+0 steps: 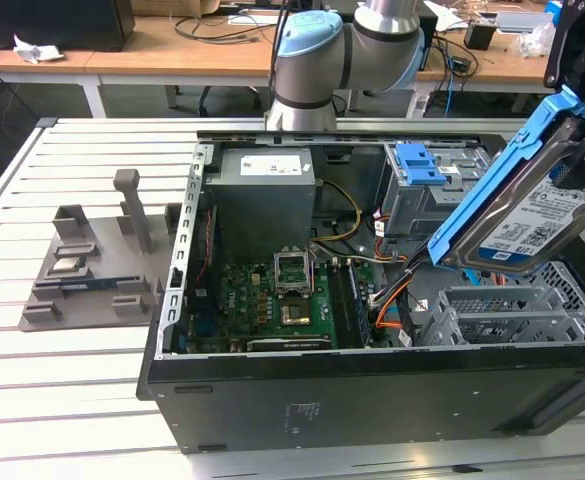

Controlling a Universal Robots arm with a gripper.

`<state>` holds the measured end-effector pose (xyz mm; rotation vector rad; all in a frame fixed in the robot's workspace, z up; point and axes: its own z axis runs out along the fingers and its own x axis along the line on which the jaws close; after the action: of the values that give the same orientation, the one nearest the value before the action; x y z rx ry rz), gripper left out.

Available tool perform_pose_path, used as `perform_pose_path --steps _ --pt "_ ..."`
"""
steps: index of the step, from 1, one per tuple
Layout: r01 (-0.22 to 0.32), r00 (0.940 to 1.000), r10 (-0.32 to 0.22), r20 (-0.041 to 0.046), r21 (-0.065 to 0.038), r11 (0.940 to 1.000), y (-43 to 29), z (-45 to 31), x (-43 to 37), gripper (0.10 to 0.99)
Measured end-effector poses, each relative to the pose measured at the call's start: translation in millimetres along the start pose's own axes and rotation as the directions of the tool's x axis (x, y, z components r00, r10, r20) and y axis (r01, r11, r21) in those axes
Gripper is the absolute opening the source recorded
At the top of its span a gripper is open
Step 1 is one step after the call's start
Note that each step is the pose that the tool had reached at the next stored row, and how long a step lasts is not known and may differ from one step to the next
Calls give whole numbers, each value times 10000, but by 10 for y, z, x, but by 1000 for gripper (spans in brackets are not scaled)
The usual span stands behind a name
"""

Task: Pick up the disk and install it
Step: 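Pick up the disk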

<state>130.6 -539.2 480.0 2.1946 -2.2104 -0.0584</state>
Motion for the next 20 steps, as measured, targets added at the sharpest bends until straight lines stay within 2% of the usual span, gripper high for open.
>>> perform_pose_path --steps 11,13,15,20 --pt "-48 10000 48 1 -6 10000 -231 77 -1 365" --pt "-54 10000 54 1 -6 10000 -315 73 -2 365" --pt "-55 10000 55 -6 -6 10000 -450 67 -6 365" --pt "-55 10000 55 -8 -5 10000 -589 61 -13 365"
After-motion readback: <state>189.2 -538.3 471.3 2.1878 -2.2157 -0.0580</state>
